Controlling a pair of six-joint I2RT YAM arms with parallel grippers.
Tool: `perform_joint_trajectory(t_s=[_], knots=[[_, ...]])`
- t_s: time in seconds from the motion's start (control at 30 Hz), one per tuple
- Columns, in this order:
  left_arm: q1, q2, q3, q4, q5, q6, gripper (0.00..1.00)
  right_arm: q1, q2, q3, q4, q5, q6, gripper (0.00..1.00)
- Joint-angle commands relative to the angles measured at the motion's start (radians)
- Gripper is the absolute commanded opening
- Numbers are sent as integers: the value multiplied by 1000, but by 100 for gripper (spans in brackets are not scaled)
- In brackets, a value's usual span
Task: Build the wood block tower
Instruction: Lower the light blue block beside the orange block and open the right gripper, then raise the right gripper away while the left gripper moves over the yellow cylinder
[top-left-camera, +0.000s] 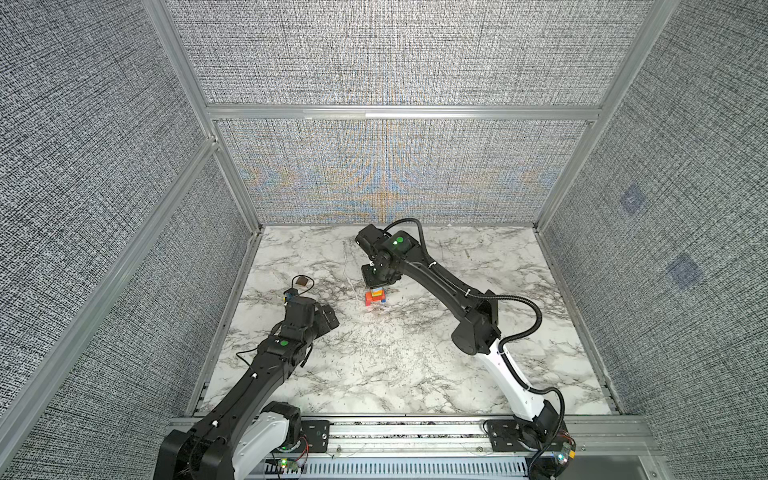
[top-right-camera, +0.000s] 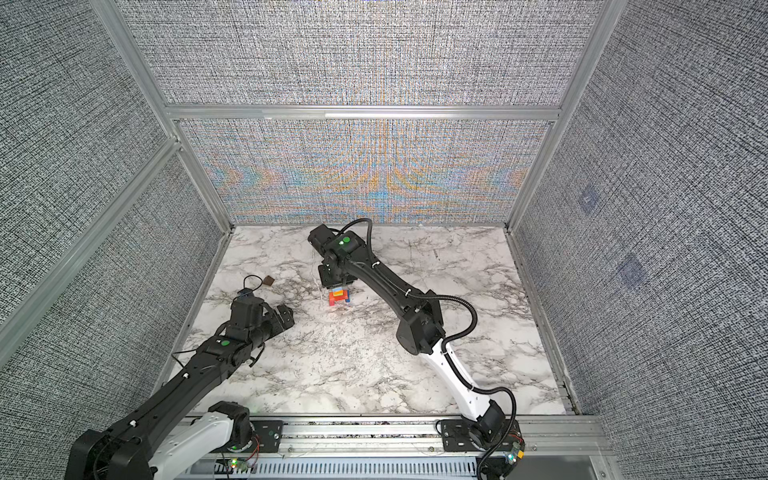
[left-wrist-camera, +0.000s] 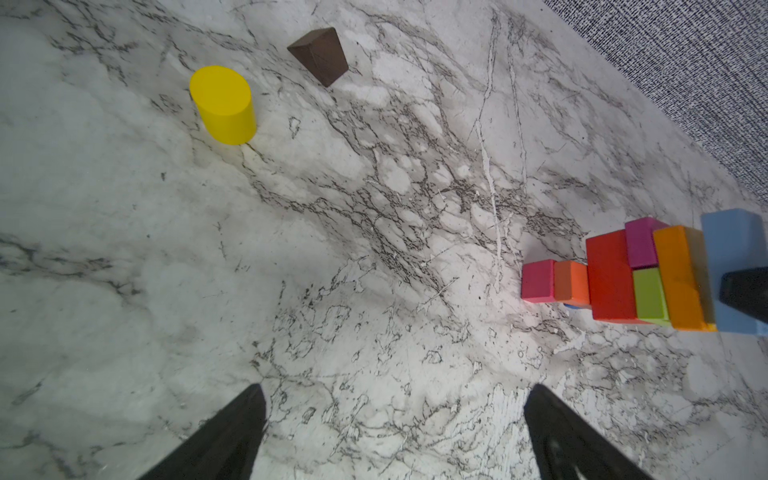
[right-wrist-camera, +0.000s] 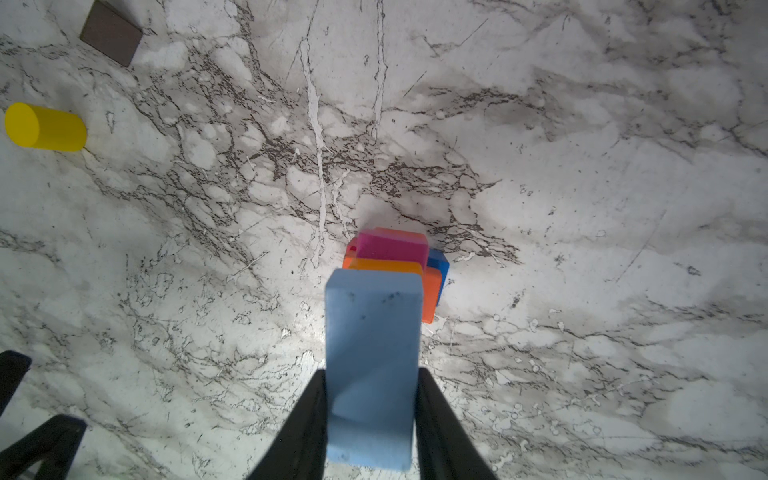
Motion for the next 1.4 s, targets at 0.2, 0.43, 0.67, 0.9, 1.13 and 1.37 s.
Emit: perform_joint_trajectory(t_s=[0.2,0.43,0.67,0.9,1.13,1.37], knots=[[0,2,18,-1,1,8,99,2,-11,1,-15,-10,-6,41],[0,5,53,-44,24,21,99,2,-71,-48,12,-4,-26,50],[1,4,137,-154,40,4,99,1,-247,-246,123,2,-93,57],[1,-88,210,-298,-3,8,96,-6,-536,-593,319,21,-174,66],[3,-49,403,-543,-75,28,90,-65,-890,-1068,674,-16,-177,76],[40,116,569,-682,-115,76,78,-158,-1102,-1366,867,-69,-125,78]])
